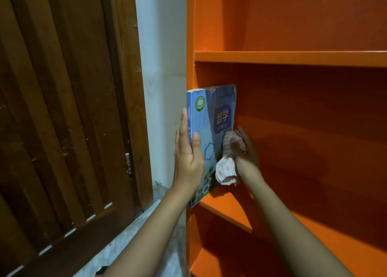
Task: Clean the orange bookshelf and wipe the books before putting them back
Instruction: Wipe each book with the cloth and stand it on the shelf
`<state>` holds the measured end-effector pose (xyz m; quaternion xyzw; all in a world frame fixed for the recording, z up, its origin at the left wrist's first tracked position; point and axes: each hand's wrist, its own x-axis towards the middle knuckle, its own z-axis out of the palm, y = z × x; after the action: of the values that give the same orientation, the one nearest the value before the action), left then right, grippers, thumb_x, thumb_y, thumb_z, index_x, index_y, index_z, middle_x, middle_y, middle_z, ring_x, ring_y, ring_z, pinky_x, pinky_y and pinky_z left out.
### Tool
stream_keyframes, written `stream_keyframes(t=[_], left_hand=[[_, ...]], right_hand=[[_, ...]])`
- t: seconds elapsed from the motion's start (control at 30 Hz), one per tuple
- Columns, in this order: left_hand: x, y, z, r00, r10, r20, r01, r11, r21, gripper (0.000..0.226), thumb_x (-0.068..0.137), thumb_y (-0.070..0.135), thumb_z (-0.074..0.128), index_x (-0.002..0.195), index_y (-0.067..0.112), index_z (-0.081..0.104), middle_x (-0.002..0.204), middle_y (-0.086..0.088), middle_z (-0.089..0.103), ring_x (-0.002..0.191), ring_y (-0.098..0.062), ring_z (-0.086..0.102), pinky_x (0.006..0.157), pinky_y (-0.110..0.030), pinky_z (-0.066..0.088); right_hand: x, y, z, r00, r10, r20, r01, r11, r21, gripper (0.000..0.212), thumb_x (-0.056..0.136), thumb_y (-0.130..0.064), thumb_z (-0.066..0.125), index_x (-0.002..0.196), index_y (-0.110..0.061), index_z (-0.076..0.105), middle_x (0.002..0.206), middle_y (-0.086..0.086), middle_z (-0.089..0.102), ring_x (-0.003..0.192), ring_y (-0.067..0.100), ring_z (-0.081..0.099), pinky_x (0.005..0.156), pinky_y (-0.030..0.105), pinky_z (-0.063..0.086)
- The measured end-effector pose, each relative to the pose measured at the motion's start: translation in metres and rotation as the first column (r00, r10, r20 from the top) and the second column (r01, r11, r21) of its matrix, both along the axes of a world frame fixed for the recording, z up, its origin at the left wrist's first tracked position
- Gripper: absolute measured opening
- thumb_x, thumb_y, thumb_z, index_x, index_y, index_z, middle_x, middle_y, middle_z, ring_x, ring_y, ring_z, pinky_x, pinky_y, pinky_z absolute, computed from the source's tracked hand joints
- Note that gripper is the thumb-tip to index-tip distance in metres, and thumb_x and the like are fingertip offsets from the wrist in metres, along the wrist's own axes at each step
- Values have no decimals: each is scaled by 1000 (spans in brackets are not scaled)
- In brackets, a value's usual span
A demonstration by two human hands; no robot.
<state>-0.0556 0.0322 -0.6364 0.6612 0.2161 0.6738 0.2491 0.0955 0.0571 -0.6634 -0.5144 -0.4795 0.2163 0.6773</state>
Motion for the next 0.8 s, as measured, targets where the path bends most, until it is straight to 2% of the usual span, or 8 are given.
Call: stream_keyframes(t=[0.07, 0.2, 0.37, 0.53, 0.63, 0.73, 0.8], left_hand=[[-2, -2, 1, 1000, -11, -1, 11, 1000, -11, 51, 100, 19, 32, 139, 42, 8, 137, 30, 22, 130, 14, 27, 91, -1, 36], [-4, -6, 5, 1000, -2, -5, 2, 1000, -15, 51, 100, 16, 33, 138, 42, 11, 136, 28, 23, 127, 17, 28, 89, 0, 35], [-7, -10, 10, 1000, -10, 0, 10, 999, -31, 51, 100, 18, 35, 136, 47, 15, 141, 17, 27, 128, 7, 36, 87, -2, 39], [-9, -10, 11, 1000, -9, -13, 8, 999, -46, 50, 100, 20, 36, 135, 50, 15, 140, 17, 29, 127, 4, 38, 87, -3, 40], [-12, -12, 12, 999, -2, -45, 0, 999, -47, 49, 99, 29, 35, 135, 54, 12, 141, 12, 29, 128, -2, 40, 85, -4, 42], [-15, -19, 19, 993, 27, -117, -34, 997, -63, 46, 98, 36, 34, 134, 51, 10, 136, 15, 26, 121, 16, 35, 80, 3, 38], [-21, -25, 26, 977, 107, -186, -117, 992, -41, 48, 99, 30, 35, 138, 42, 11, 132, 12, 27, 113, 28, 30, 79, 7, 32]], right_hand=[[1, -3, 1, 1000, -22, -9, 22, 1000, -15, 44, 91, -31, 60, 134, -31, 48, 139, 4, 46, 127, 19, 46, 106, 47, 40], [1, -12, 5, 996, -60, 61, 61, 998, -18, 50, 85, -47, 61, 132, -36, 49, 140, 3, 46, 129, 22, 43, 106, 51, 38], [2, -18, 12, 995, -87, 57, 87, 996, -7, 43, 92, -25, 58, 133, -25, 49, 140, 7, 45, 128, 22, 44, 106, 47, 38], [2, -23, 14, 995, -93, 48, 94, 995, -24, 40, 92, -19, 57, 132, -27, 51, 140, 8, 45, 127, 23, 44, 106, 45, 40], [-1, -32, 18, 994, -94, 48, 95, 995, -13, 40, 91, -21, 57, 129, -31, 53, 137, 8, 47, 125, 23, 47, 104, 46, 41], [-5, -45, 26, 991, -109, 72, 110, 994, -17, 40, 87, -30, 56, 126, -38, 53, 136, 6, 48, 124, 23, 47, 104, 46, 41], [-7, -56, 36, 989, -112, 92, 113, 994, -8, 37, 91, -23, 56, 125, -36, 53, 135, 7, 49, 123, 23, 49, 103, 42, 41]])
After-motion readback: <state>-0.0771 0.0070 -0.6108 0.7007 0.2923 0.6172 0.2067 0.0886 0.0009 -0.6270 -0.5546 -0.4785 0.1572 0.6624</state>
